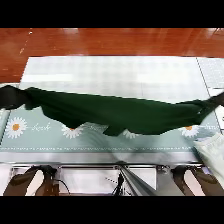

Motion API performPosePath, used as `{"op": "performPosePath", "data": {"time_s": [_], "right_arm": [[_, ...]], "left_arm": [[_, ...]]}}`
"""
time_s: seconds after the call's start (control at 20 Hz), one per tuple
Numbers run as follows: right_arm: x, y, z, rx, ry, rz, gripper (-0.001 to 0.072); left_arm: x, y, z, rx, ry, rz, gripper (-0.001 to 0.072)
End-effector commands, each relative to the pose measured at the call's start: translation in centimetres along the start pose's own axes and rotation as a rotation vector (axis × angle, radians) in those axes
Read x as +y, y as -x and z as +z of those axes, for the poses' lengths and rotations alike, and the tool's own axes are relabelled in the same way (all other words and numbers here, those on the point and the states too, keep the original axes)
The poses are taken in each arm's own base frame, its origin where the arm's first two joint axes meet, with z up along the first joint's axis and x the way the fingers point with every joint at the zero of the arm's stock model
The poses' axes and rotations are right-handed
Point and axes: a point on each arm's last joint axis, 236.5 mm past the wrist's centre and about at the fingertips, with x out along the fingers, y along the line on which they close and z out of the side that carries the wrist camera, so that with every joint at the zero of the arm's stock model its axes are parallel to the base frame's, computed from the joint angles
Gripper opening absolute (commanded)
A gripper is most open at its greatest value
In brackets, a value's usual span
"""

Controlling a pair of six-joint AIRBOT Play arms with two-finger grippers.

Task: Fold the shirts.

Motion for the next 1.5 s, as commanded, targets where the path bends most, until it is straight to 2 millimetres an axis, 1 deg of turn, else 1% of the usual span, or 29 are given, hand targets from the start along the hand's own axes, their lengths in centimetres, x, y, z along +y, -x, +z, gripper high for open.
{"op": "performPosePath", "data": {"time_s": [0.0,0.1,0.15,0.25,0.3,0.35,0.4,0.45,0.55,0.65,0.75,0.8,0.85,0.9,0.95,1.0,1.05,1.1,1.15,1.2,1.25,1.3,1.35,1.4,1.45], "right_arm": [[0.8,-7.2,4.2,0.011,-0.025,0.041,0.0014],[1.2,-11.0,7.4,-0.046,-0.09,0.072,0.0014],[1.2,-12.7,9.2,-0.088,-0.145,0.094,0.0014],[0.9,-15.4,12.3,-0.169,-0.248,0.134,0.0014],[0.5,-16.8,13.4,-0.199,-0.29,0.143,0.0015],[0.2,-18.2,14.0,-0.204,-0.323,0.152,0.0014],[-0.1,-19.9,13.9,-0.188,-0.353,0.158,0.0014],[-0.4,-21.5,13.5,-0.158,-0.375,0.157,0.0015],[-1.1,-24.3,12.1,-0.088,-0.397,0.149,0.0015],[-1.8,-26.2,11.1,-0.046,-0.402,0.133,0.0015],[-2.2,-27.4,10.4,-0.02,-0.398,0.124,0.0017],[-2.1,-27.4,10.3,-0.016,-0.383,0.126,0.0066],[-1.8,-27.1,10.5,-0.023,-0.354,0.141,0.018],[-1.5,-26.2,10.9,-0.034,-0.319,0.162,0.028],[-1.2,-25.0,11.4,-0.049,-0.282,0.182,0.0359],[-1.2,-23.3,12.0,-0.063,-0.243,0.192,0.0384],[-1.4,-21.4,12.4,-0.071,-0.204,0.194,0.0384],[-1.8,-19.5,12.5,-0.076,-0.164,0.188,0.0384],[-2.6,-17.4,12.3,-0.073,-0.117,0.167,0.0384],[-3.9,-15.8,11.5,-0.058,-0.077,0.127,0.0384],[-5.8,-14.5,10.1,-0.019,-0.049,0.059,0.0412],[-8.4,-13.5,8.1,0.055,-0.02,-0.036,0.0478],[-11.0,-12.6,5.7,0.152,0.002,-0.135,0.0534],[-12.8,-12.1,4.3,0.201,-0.032,-0.185,0.0552],[-13.3,-12.3,3.8,0.205,-0.082,-0.173,0.0552]], "left_arm": [[1.5,-4.2,2.7,-0.076,0.002,-0.001,0.0034],[3.3,-5.4,5.7,-0.167,-0.013,0.038,0.0034],[4.6,-6.1,7.0,-0.203,-0.01,0.067,0.0035],[6.9,-7.9,8.8,-0.242,0.03,0.1,0.0034],[8.1,-9.0,9.2,-0.242,0.05,0.113,0.0035],[9.2,-10.5,9.1,-0.22,0.076,0.12,0.0035],[10.1,-12.2,8.5,-0.182,0.096,0.123,0.0035],[10.9,-14.0,7.6,-0.129,0.119,0.123,0.0035],[11.9,-17.3,5.2,-0.02,0.154,0.114,0.0035],[12.5,-19.9,3.2,0.064,0.174,0.108,0.0035],[12.8,-21.6,1.8,0.117,0.188,0.105,0.0036],[12.7,-22.0,1.4,0.134,0.2,0.095,0.0036],[12.4,-22.1,1.1,0.146,0.211,0.082,0.0036],[12.2,-21.7,0.9,0.163,0.213,0.073,0.0036],[12.1,-21.1,1.0,0.18,0.217,0.062,0.0039],[12.1,-20.2,1.2,0.197,0.224,0.051,0.0088],[12.2,-19.1,1.5,0.215,0.234,0.04,0.0218],[12.5,-17.8,1.8,0.235,0.245,0.03,0.0421],[13.0,-16.4,2.0,0.255,0.263,0.021,0.0599],[13.4,-15.1,1.8,0.277,0.285,0.012,0.0623],[14.0,-13.8,1.3,0.304,0.322,0.005,0.0615],[14.6,-12.9,0.5,0.332,0.377,0.002,0.0615],[14.9,-12.3,-0.4,0.361,0.416,-0.005,0.0615],[15.0,-12.1,-1.6,0.393,0.442,-0.014,0.0615],[15.0,-12.2,-2.9,0.427,0.461,-0.017,0.0615]]}}
